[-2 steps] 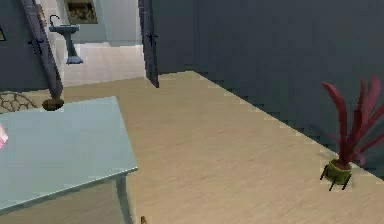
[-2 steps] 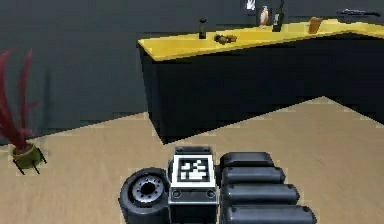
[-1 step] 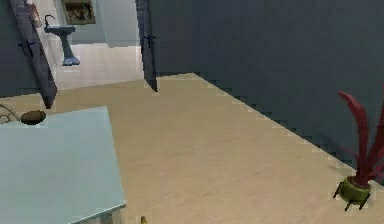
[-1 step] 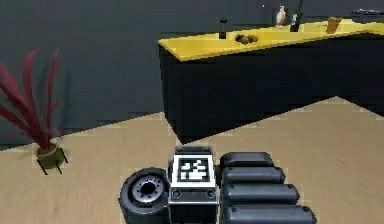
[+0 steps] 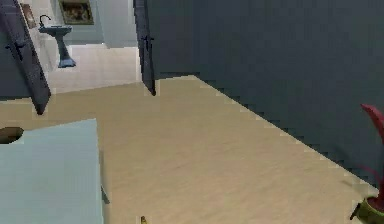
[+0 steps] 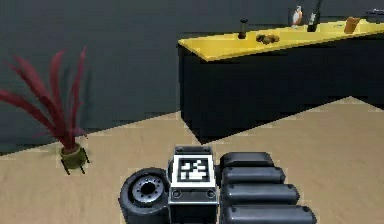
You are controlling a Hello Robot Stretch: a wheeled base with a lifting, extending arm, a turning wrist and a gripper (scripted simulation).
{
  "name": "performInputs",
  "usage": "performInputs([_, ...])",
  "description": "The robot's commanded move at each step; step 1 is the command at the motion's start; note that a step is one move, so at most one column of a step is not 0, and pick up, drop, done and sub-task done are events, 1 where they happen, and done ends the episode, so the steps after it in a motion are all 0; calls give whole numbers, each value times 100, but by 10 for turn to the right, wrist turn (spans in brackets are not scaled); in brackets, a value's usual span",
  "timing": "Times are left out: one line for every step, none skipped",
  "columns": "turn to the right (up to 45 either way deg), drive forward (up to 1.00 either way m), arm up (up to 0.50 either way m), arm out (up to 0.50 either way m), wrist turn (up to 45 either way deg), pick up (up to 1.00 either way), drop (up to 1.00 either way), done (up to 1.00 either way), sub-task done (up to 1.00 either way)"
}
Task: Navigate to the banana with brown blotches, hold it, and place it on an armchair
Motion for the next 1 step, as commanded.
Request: performInputs([360, 0, 0, 0, 0, 0, 0, 0, 0])
